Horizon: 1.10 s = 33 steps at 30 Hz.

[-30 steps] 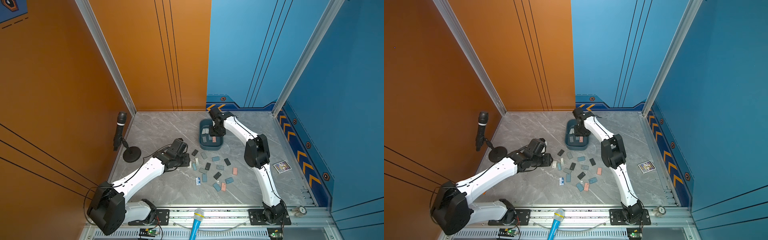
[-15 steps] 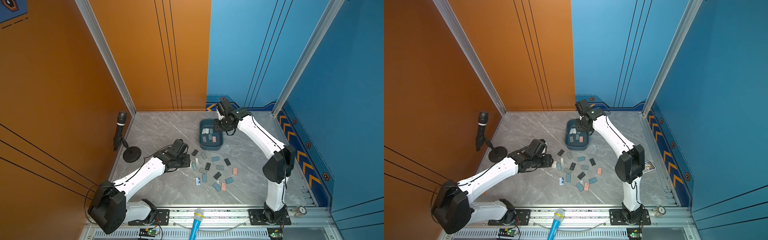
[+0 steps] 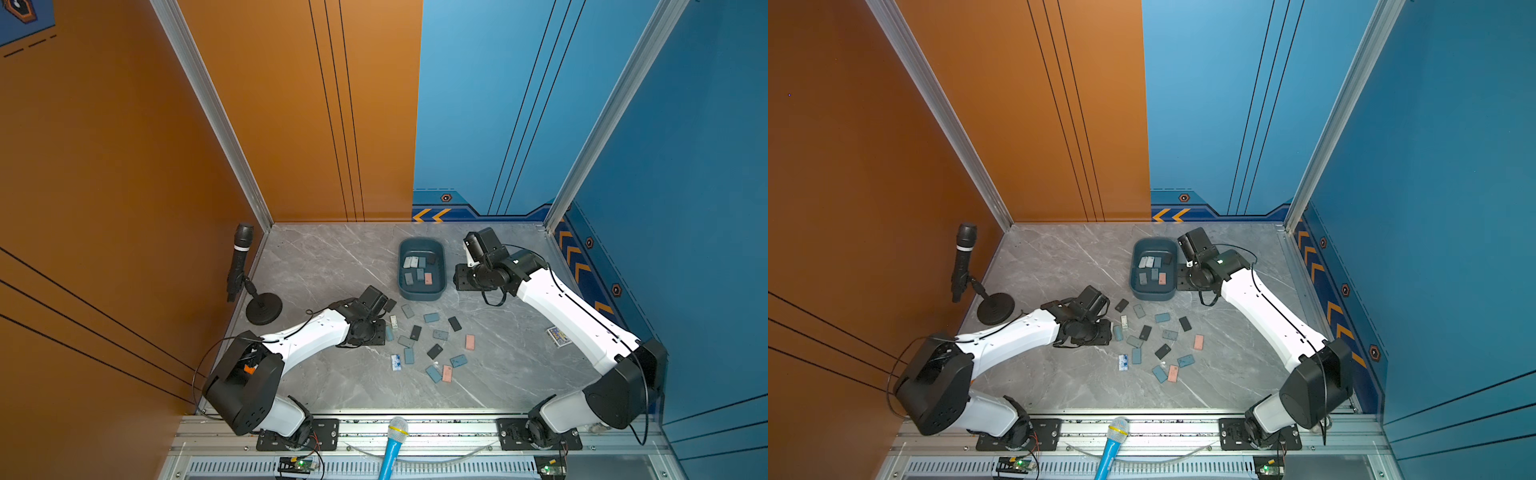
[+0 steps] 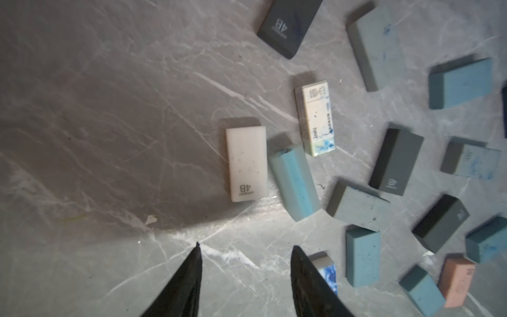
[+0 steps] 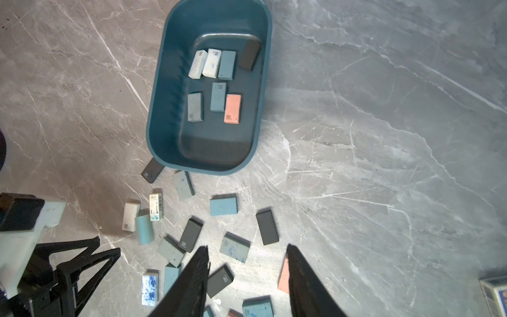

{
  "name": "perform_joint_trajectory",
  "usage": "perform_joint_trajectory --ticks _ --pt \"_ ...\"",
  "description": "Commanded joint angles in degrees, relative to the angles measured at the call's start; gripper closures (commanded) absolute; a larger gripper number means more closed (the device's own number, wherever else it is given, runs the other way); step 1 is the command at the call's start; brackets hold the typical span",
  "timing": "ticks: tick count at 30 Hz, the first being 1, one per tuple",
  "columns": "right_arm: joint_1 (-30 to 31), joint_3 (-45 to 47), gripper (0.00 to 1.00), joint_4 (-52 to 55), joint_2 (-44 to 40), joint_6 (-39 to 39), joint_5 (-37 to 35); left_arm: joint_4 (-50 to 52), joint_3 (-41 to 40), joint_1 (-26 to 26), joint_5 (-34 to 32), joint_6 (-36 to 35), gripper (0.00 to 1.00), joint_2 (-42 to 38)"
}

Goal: Put the eraser in the storage box
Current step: Pick up the eraser from the center of the board.

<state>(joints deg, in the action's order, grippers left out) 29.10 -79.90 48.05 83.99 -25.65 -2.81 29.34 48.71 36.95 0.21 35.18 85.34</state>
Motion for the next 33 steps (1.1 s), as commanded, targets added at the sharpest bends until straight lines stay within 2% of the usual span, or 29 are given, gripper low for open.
perform_joint_trajectory --ticks 1,11,22,33 --pt "-1.14 3.80 0.52 -2.65 -3.83 -2.20 -1.76 0.55 0.82 0.62 -0.44 -0.79 0.47 3.38" --pt "-5.17 9.38 0.51 -3.57 -11.13 -3.35 -1.45 0.54 4.54 1.63 -2.28 0.19 0.49 12.14" --pt "-6.64 10.88 0.51 -4.24 -12.15 -3.70 -0.68 3.00 7.96 0.87 -8.24 0.67 0.51 16.21" --pt "-6.86 12.22 0.51 -5.25 -12.42 -4.61 -0.30 3.05 8.74 0.87 -7.05 -0.01 0.75 16.55"
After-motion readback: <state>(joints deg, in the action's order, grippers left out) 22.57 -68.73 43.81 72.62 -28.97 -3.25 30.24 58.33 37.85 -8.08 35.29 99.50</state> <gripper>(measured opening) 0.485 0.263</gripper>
